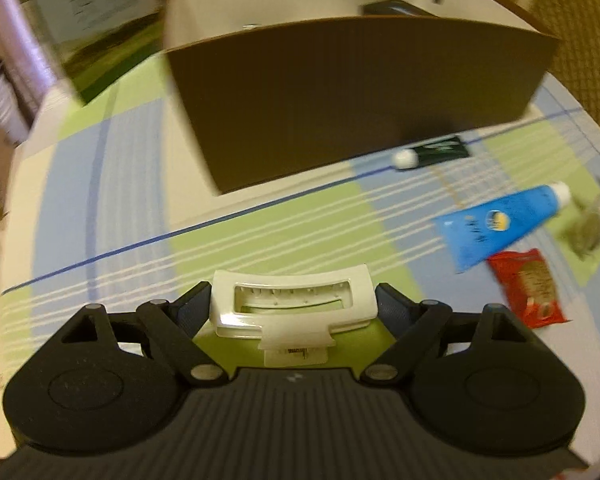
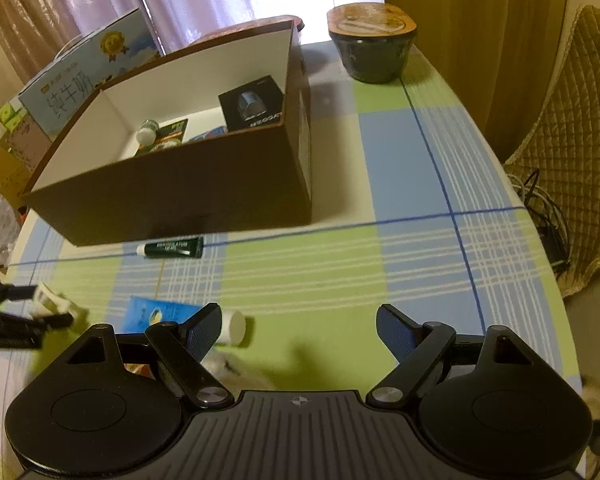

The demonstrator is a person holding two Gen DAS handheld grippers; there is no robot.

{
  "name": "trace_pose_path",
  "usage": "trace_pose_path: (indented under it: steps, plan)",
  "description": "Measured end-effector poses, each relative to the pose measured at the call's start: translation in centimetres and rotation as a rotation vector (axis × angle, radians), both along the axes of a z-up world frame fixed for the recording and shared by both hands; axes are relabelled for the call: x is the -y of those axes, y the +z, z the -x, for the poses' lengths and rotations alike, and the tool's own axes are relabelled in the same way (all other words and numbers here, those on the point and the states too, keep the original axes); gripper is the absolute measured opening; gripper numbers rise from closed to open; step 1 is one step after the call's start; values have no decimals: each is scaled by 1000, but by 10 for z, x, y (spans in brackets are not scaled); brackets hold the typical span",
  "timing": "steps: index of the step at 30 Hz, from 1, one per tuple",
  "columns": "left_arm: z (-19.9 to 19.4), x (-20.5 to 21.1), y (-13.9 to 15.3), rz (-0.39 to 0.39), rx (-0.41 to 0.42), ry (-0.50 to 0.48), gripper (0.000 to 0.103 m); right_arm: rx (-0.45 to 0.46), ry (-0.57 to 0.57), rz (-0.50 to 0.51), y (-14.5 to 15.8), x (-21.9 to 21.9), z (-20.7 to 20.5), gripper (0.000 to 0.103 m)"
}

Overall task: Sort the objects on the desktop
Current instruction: 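Grasp the white plastic clip with the left tool, then grasp the cotton swab bag with the right tool while the left tool holds the clip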

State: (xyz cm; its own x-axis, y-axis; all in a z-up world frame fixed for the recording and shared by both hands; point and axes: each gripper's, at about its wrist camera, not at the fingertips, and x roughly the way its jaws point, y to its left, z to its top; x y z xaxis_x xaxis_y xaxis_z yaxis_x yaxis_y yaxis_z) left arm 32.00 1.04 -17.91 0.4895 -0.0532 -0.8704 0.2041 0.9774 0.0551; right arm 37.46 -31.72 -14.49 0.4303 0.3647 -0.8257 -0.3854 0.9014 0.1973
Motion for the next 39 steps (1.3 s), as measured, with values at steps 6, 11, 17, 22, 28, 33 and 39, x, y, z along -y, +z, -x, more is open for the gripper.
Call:
trace_pose_path:
  steps: [6,11,17,22,28,33,39]
  plan:
    - [12,-28,12,-5,22,87,84,41,31,-43,4,0,25,82]
    - [24,-37,23,0,35,118,84,77,71,-62,10,-2,43,82]
    - [33,-38,29,7,41,127,85,79,133,-12,-2,-13,55,82]
    - [35,-38,32,5,50,131,84,93,183,79,-27,-32,56,82]
    - [39,-40,38,4,65,137,85,129,279,145,-47,-50,61,81]
    - [44,-43,40,5,70,147,85,193,358,186,-51,-65,56,81]
    - [51,-45,41,8,70,156,85,248,492,292,-67,-87,64,52]
